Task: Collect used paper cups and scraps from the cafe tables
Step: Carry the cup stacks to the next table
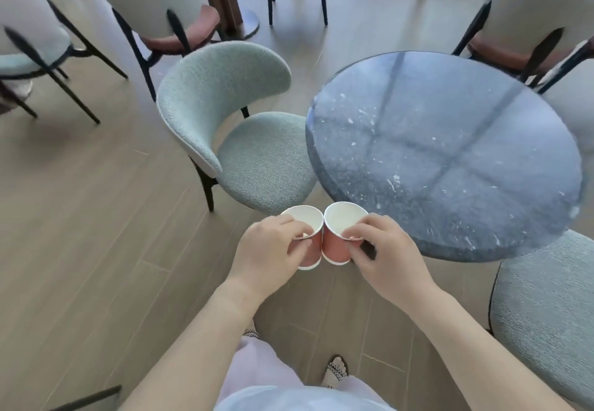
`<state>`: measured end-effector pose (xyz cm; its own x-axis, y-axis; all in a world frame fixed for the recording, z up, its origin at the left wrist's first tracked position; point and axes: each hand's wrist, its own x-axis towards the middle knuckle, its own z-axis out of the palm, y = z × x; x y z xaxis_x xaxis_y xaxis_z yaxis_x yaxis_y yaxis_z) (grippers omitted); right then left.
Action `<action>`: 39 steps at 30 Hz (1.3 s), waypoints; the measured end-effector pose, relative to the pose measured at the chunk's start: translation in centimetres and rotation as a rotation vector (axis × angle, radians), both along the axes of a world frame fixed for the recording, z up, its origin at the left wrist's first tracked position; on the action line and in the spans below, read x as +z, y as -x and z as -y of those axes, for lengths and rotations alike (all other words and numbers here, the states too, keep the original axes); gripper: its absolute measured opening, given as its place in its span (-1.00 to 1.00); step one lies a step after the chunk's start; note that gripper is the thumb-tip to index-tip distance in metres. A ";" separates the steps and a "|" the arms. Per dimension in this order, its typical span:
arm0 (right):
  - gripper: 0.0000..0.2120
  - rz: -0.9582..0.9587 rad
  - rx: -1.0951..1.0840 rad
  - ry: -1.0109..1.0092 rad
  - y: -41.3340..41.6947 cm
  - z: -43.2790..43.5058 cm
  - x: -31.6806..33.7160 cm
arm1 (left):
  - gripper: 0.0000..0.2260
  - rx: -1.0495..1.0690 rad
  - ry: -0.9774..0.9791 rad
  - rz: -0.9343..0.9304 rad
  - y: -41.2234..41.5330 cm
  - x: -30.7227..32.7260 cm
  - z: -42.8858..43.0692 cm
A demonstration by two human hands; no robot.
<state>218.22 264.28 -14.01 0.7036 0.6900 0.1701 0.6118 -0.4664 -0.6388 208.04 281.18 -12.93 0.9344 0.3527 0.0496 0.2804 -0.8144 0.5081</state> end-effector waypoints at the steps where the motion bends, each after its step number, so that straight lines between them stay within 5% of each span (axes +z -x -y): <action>1: -0.87 -0.001 0.018 0.003 0.3 -1.1 0.1 | -0.90 0.029 0.004 -0.001 0.7 0.0 -0.9; 24: -0.88 0.009 0.456 -0.025 14.5 -42.5 0.9 | -0.92 0.451 0.011 0.028 20.0 1.3 -37.1; 39: -0.84 0.014 0.459 -0.061 8.3 -62.6 -0.7 | -0.92 0.494 -0.034 0.010 14.5 0.1 -56.6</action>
<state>209.93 326.85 -14.76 0.3249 0.9180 0.2275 0.7548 -0.1067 -0.6473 193.49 337.78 -12.88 0.6554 0.7513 0.0773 0.6322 -0.6018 0.4880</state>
